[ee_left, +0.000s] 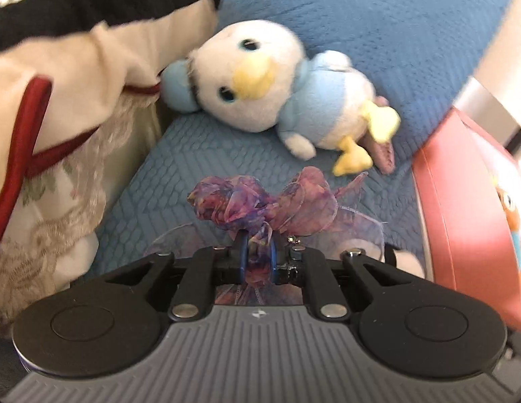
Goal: Organize objects
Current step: 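Grasp the purple bow with the left tool while the right tool grasps the panda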
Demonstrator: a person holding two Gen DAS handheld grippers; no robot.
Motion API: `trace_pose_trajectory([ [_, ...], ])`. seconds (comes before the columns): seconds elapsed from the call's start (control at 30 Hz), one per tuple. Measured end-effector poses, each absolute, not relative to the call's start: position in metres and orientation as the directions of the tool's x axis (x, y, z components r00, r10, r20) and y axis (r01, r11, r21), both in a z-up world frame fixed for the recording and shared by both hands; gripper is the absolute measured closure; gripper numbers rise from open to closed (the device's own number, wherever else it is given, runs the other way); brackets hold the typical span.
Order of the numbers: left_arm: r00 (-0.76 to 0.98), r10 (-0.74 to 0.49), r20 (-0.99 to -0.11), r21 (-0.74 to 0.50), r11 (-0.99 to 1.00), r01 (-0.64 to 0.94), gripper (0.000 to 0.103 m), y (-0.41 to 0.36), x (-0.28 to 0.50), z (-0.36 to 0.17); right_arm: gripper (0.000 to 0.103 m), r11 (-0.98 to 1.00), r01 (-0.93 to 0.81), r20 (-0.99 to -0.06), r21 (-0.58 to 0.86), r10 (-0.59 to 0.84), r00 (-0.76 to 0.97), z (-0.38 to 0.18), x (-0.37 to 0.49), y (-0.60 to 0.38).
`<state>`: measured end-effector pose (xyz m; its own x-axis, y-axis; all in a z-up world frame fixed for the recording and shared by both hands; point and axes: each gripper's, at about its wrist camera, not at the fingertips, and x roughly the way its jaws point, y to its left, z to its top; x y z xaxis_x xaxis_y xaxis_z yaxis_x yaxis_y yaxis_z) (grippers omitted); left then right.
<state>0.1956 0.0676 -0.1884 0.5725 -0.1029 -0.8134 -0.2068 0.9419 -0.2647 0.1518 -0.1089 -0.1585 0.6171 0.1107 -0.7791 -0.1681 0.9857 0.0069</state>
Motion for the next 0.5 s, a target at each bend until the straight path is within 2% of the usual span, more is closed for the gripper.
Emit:
trace_pose_trajectory([
  [0.03, 0.57, -0.109, -0.814, -0.286, 0.93, -0.231, 0.08, 0.073, 0.196, -0.188, 0.071, 0.981, -0.195, -0.771, 0.019, 0.139, 0.621, -0.156, 0.152, -0.111],
  [0.07, 0.568, -0.106, -0.816, -0.296, 0.921, -0.252, 0.066, 0.077, 0.197, -0.188, 0.069, 0.976, -0.219, -0.758, 0.02, 0.157, 0.633, -0.152, 0.154, -0.115],
  [0.1, 0.562, -0.092, -0.822, -0.288, 0.919, -0.27, 0.057, 0.079, 0.198, -0.188, 0.063, 0.97, -0.242, -0.749, 0.019, 0.174, 0.639, -0.151, 0.157, -0.117],
  [0.13, 0.557, -0.074, -0.827, -0.272, 0.92, -0.282, 0.044, 0.081, 0.199, -0.187, 0.06, 0.961, -0.275, -0.744, 0.018, 0.197, 0.639, -0.149, 0.16, -0.119],
  [0.17, 0.557, -0.058, -0.828, -0.257, 0.923, -0.286, 0.038, 0.081, 0.199, -0.187, 0.055, 0.953, -0.303, -0.743, 0.011, 0.211, 0.635, -0.148, 0.164, -0.122],
  [0.3, 0.523, -0.026, -0.852, -0.212, 0.931, -0.298, 0.034, 0.083, 0.204, -0.191, 0.038, 0.934, -0.35, -0.731, -0.066, 0.194, 0.654, -0.147, 0.171, -0.124],
  [0.5, 0.477, -0.016, -0.879, -0.177, 0.939, -0.295, 0.034, 0.083, 0.215, -0.205, 0.038, 0.848, -0.51, -0.77, -0.144, 0.227, 0.596, -0.155, 0.181, -0.114],
])
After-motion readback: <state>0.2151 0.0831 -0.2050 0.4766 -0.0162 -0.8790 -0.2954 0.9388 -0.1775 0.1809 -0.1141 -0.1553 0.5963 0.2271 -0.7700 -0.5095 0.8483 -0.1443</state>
